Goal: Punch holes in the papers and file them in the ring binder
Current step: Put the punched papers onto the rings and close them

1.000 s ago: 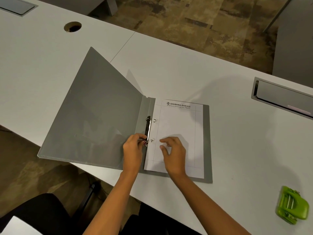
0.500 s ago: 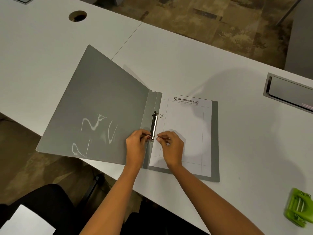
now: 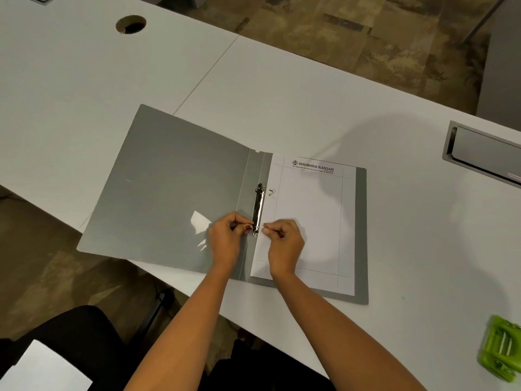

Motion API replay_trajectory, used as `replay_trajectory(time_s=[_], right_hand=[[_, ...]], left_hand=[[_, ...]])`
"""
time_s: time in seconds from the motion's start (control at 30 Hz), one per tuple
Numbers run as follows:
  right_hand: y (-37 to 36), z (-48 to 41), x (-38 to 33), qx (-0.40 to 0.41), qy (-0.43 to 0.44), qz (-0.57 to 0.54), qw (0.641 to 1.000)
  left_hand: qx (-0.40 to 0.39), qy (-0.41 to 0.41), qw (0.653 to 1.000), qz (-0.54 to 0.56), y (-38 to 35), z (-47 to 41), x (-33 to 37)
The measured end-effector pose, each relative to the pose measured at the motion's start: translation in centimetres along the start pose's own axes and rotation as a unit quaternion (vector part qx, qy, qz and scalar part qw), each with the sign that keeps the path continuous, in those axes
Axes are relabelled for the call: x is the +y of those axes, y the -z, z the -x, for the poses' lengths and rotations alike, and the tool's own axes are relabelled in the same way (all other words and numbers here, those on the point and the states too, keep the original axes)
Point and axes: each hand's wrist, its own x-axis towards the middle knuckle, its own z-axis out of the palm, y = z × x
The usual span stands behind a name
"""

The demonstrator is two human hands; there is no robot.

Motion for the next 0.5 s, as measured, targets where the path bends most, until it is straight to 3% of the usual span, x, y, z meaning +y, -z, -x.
replay_trajectory(time_s=[0.5], right_hand=[[-0.07, -0.10, 0.29, -0.004, 0.029, 0.026, 0.999]], left_hand=[[-0.016, 0.013, 1.000, 0.004, 0.16, -0.31, -0.27]])
